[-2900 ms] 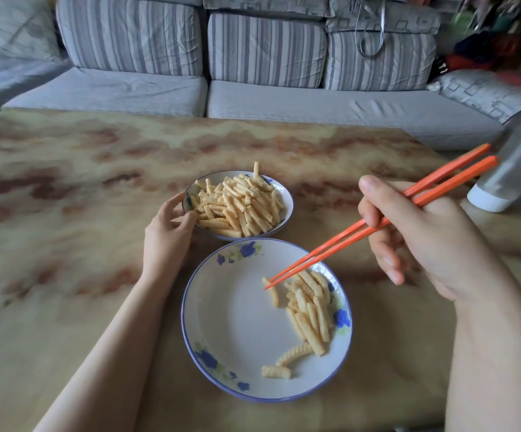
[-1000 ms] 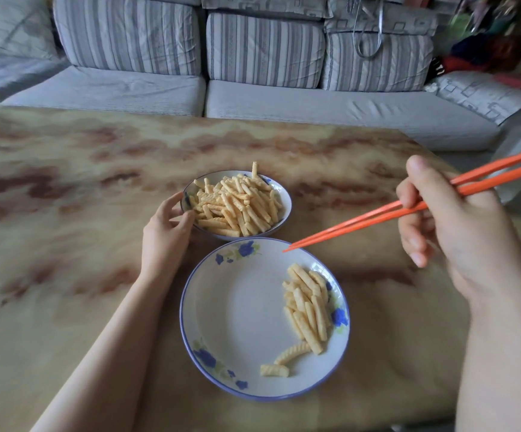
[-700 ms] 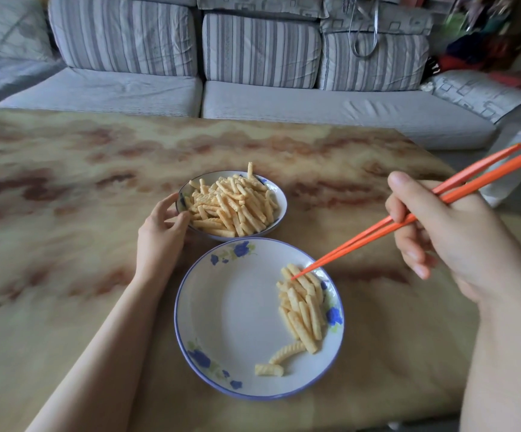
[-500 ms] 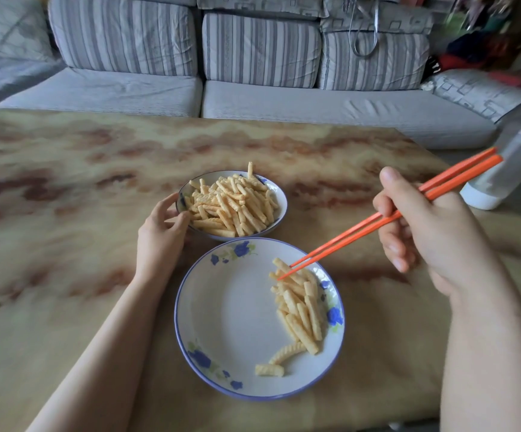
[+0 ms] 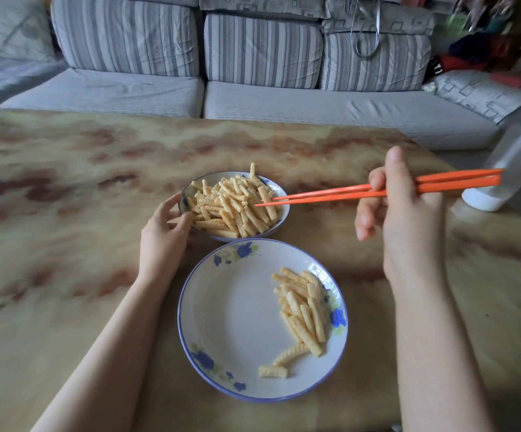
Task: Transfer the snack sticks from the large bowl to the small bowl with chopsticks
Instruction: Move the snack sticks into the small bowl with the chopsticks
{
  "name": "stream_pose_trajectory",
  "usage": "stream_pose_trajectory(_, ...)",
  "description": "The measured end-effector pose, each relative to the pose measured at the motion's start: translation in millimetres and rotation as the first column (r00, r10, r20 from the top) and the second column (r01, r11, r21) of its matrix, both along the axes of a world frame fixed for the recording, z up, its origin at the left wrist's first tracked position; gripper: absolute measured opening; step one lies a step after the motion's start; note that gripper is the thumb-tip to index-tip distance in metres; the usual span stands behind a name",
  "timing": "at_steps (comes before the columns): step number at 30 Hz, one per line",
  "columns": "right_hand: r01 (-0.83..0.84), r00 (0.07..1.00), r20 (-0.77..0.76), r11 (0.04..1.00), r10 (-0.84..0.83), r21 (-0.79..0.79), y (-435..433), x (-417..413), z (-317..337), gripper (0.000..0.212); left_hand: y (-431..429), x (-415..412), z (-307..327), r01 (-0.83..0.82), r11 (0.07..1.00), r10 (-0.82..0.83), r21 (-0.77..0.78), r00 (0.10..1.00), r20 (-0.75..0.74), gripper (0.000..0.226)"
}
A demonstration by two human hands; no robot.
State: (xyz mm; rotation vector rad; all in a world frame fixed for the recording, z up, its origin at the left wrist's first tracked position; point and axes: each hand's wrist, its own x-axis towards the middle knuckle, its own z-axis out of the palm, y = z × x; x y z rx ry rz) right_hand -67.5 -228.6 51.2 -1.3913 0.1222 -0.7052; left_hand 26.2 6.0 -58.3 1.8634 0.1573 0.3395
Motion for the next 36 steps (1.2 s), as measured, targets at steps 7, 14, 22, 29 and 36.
stream_pose_trajectory(7, 0.005, 1.000, 0.009, 0.998, -0.004, -0.067, 19.2, 24.8, -20.4, 0.041, -0.4, 0.0, 1.6, -0.012, 1.000, 0.012, 0.019, 1.000, 0.001, 0.041)
stream_pose_trajectory(14, -0.005, 1.000, -0.013, 0.997, 0.004, -0.080, 19.6, 35.9, -32.0, 0.040, 0.3, 0.2, 1.3, -0.013, 1.000, 0.013, 0.026, 1.000, 0.009, 0.040)
stream_pose_trajectory(22, -0.045, 0.998, -0.039, 0.995, 0.041, -0.090, 20.7, 40.8, -39.8, 0.038, 0.2, 1.1, 0.5, -0.012, 0.999, 0.012, 0.036, 1.000, 0.004, 0.041)
stream_pose_trajectory(29, -0.017, 0.999, -0.050, 0.994, 0.011, -0.110, 8.7, 35.1, -33.2, 0.040, 0.5, 2.0, -1.4, -0.004, 1.000, 0.004, 0.019, 1.000, 0.015, 0.040)
stream_pose_trajectory(36, -0.111, 0.988, -0.123, 0.981, 0.092, -0.161, -13.4, 6.2, -4.7, 0.043, -0.2, 1.4, 0.5, -0.018, 0.999, 0.017, 0.029, 1.000, 0.019, 0.039)
